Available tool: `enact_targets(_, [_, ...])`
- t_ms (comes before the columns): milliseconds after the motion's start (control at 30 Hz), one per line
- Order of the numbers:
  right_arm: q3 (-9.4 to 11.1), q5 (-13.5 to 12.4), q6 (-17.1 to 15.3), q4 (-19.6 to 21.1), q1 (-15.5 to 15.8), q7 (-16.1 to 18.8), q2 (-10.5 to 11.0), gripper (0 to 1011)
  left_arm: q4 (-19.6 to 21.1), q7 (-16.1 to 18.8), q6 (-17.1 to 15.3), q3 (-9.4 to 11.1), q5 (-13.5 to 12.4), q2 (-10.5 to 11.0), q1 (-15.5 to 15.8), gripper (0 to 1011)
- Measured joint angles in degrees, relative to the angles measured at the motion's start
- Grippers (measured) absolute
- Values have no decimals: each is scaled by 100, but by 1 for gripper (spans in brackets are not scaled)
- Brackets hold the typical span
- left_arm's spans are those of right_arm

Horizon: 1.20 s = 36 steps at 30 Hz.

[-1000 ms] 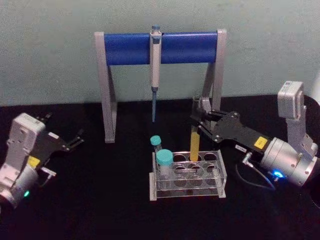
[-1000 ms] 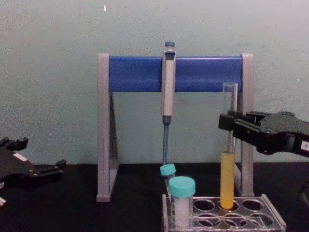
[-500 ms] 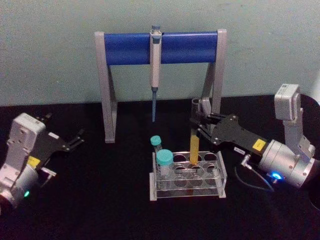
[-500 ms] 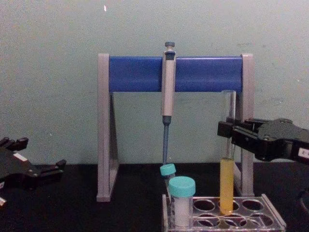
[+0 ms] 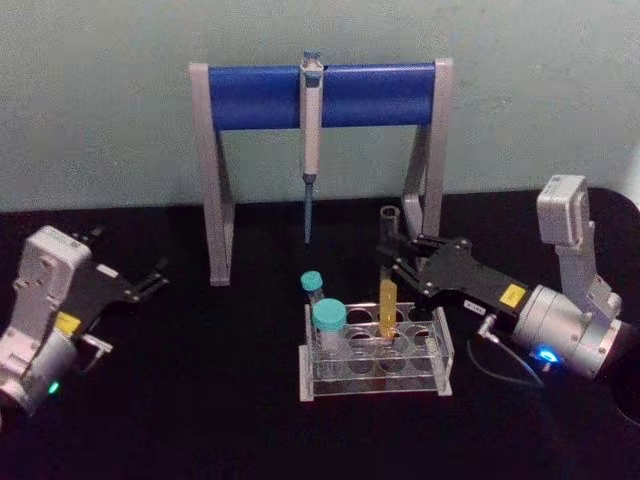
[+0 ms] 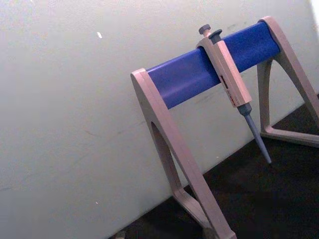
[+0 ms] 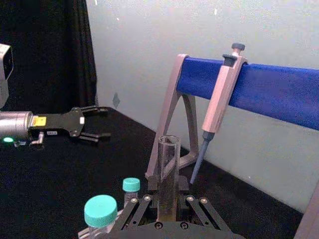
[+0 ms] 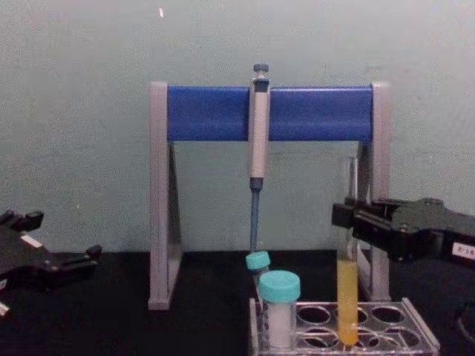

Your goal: Pick up the test tube from the test tube rack, shake it, then place it back into the test tube rack.

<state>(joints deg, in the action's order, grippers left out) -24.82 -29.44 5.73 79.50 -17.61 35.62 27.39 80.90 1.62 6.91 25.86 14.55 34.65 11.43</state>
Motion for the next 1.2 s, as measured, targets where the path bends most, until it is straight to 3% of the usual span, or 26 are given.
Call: enact_targets(1200, [-87,8,-124,-232,-48,51,-27,229,0,0,0,0,0,0,0,1001])
